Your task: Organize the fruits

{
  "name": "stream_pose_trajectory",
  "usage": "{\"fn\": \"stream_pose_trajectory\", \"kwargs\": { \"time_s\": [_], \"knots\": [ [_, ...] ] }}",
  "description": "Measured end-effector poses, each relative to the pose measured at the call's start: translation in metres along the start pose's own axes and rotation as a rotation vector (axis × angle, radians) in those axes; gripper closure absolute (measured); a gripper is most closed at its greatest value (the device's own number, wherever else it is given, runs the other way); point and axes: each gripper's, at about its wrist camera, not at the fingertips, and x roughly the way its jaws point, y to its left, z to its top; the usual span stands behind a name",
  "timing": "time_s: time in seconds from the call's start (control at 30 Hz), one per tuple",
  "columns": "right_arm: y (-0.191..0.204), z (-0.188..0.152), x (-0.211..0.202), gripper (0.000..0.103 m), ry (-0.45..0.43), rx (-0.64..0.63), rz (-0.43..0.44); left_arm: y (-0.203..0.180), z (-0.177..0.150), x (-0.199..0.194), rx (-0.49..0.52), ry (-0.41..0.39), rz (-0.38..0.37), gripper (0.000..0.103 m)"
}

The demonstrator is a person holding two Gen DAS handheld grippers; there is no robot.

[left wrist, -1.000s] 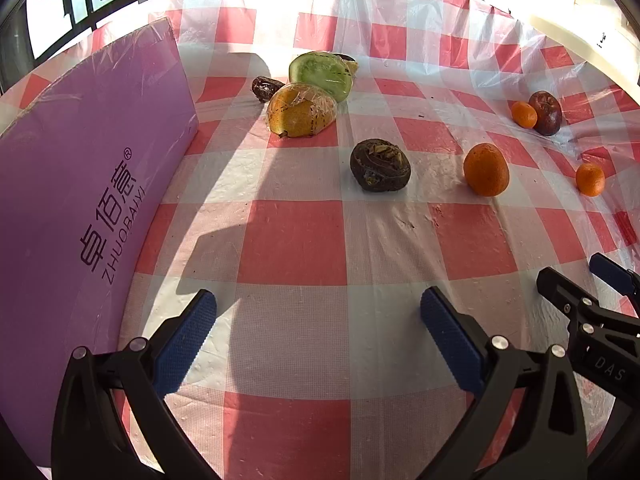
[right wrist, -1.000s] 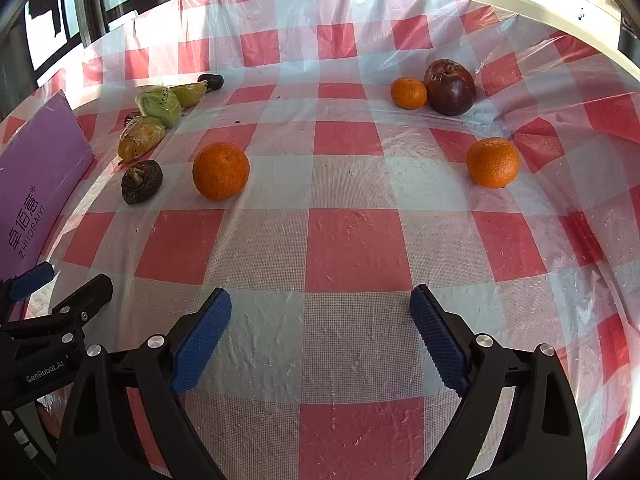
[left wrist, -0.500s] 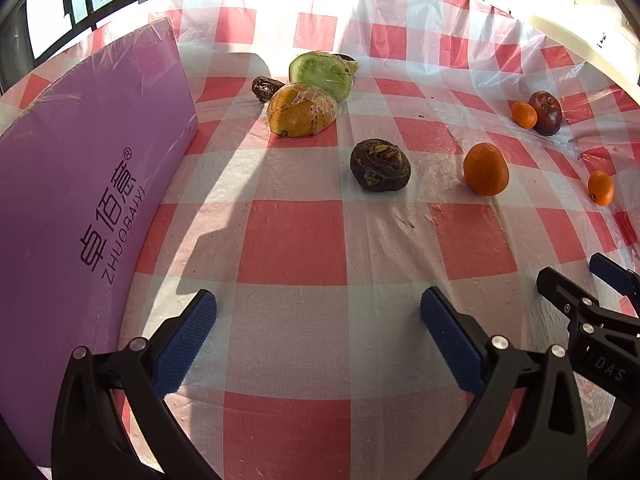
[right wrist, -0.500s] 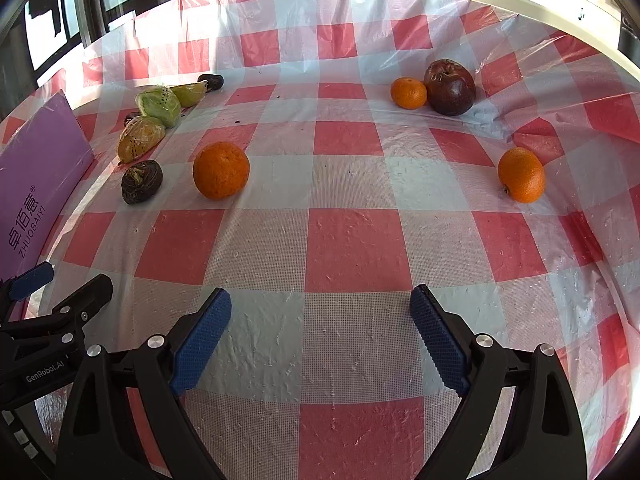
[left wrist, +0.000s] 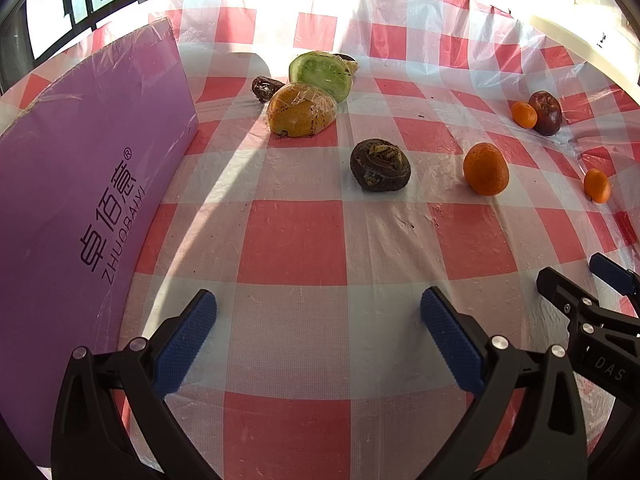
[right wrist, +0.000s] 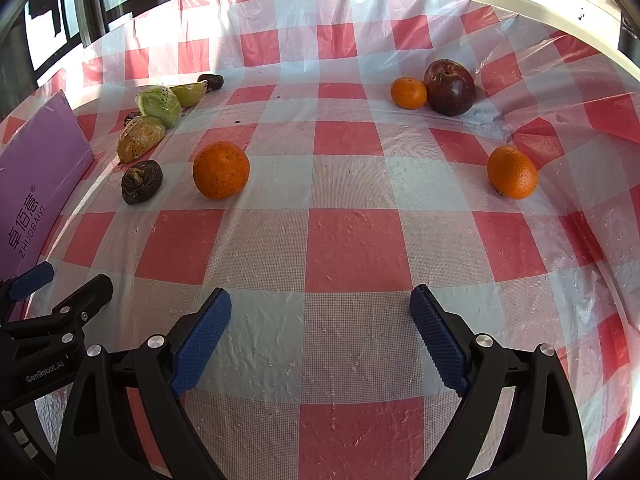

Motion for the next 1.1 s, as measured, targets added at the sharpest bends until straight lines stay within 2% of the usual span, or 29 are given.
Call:
{"fn": "stream_pose_trajectory", "kwargs": {
  "time_s": [1.1],
  "knots": [
    [0.0011,0.0014,-0.0005,0.015,0.001,-0.001,-0.001,-0.0003,0.0000,-0.0004,-0.001,0.001,-0.001,0.001]
  ]
}}
